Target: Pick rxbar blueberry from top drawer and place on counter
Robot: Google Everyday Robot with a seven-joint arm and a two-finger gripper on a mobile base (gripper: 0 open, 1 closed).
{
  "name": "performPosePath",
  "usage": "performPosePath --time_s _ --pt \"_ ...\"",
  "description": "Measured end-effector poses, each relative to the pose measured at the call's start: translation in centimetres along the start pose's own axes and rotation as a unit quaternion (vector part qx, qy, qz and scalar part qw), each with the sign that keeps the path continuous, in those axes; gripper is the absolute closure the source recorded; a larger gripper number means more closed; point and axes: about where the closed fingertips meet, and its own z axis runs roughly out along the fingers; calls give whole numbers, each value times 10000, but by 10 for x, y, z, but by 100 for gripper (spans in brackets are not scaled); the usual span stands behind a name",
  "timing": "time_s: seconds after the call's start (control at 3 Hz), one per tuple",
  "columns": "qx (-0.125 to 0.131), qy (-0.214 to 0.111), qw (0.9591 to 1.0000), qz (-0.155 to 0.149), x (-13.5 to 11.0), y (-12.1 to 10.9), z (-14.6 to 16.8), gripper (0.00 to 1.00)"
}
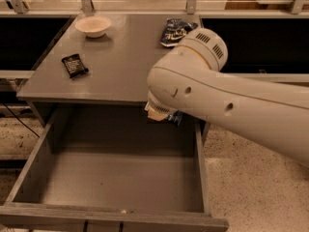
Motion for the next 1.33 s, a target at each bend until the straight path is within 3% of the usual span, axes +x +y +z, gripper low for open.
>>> performPosePath --time_s 0.33,0.67,1.33 --pt "-61 178 9998 37 7 -27 14 100" --pt "-63 182 9998 38 7 -28 14 100" --pt "429 538 9975 131 40 -70 -47 100"
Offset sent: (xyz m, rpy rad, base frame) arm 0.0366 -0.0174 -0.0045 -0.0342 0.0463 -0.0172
